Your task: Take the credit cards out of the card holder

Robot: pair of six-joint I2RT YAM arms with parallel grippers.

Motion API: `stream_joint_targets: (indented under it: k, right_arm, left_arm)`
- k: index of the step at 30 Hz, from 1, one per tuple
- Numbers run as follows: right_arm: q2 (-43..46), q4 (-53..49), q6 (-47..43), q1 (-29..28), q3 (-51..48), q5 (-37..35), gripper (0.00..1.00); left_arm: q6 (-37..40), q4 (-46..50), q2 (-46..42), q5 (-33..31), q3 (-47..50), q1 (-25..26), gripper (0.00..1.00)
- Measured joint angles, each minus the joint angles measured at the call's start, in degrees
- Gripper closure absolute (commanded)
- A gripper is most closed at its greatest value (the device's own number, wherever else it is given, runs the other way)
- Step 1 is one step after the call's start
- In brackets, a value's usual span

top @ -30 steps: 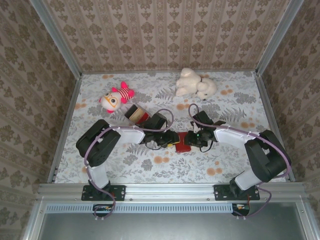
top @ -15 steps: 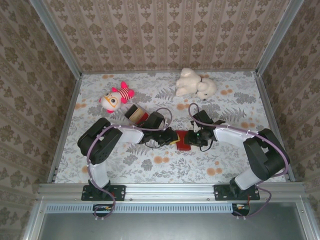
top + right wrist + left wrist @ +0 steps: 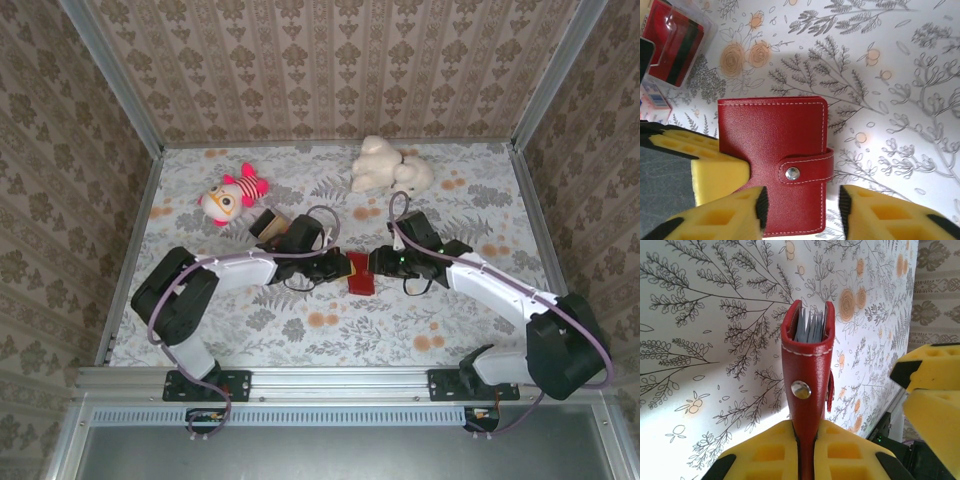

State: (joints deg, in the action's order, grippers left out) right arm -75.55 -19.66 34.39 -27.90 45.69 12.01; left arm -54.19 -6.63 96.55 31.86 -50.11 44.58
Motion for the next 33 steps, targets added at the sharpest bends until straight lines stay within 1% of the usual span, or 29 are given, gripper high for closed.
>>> stream_joint_targets:
  k: [2,5,10,13,20,27,33]
  right_arm:
    - [-0.85,0.9,0.85,-0.11,0.0,1.27,0.66]
    - [-2.4,2.64,1.99,-0.17,0.0,3.06,0.66]
    - [-4.42,3.8,3.19,-1.14,0.13,4.35,0.67]
    - [-6.62,3.91,3.43,-1.57,0.24,4.52,0.71]
    - [-8.92,3.89,3.58,-2.36,0.26,4.31,0.71]
    - [-10.73,3.82,3.61,-2.73,1.01,4.11,0.67]
    - [-11.76,3.13,3.58,-3.08,2.1,3.17,0.69]
  left_arm:
    - [0.7,0.81,-0.22,-0.37,-0.37,0.15,1.0]
    - [1.55,1.86,-0.24,-1.03,-0.68,0.48,1.0]
    - [1.99,2.64,-0.24,-1.49,-0.76,1.2,1.0]
    - [2.01,2.95,-0.24,-1.77,-0.98,1.53,1.0]
    - [2.05,4.11,-0.24,-2.36,-1.36,1.95,1.0]
    - [2.45,4.98,-0.24,-3.17,-1.42,1.95,1.0]
    - [2.69,5.05,-0.24,-3.82,-1.42,1.95,1.0]
